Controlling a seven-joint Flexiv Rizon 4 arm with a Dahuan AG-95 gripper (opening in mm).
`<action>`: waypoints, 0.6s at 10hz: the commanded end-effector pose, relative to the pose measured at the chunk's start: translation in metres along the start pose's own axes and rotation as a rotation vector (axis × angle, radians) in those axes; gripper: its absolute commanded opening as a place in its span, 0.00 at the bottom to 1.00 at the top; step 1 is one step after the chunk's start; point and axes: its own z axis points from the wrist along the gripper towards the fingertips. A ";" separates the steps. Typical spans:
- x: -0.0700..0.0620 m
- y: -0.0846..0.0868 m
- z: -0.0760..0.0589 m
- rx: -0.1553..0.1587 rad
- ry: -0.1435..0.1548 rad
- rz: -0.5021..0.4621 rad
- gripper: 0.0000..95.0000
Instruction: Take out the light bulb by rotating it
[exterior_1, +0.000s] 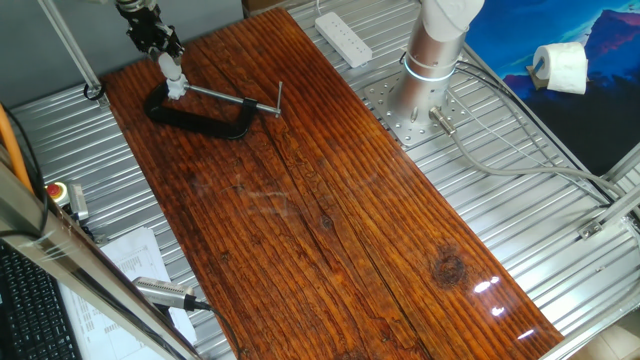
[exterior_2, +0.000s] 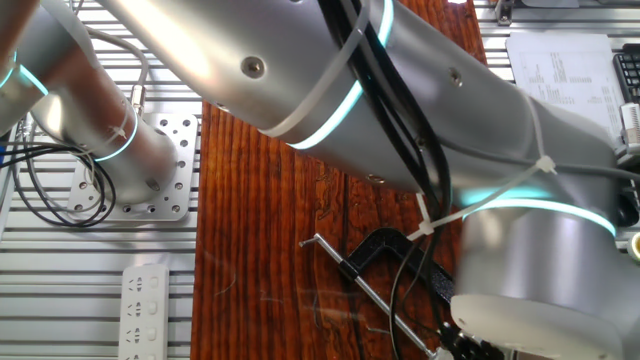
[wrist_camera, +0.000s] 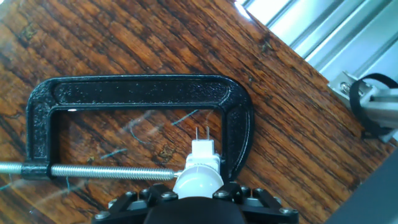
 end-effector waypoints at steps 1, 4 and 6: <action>0.000 -0.001 0.001 0.010 0.005 0.008 0.60; 0.001 -0.001 0.004 0.016 0.001 0.011 0.60; 0.001 -0.001 0.004 0.017 0.004 0.008 0.40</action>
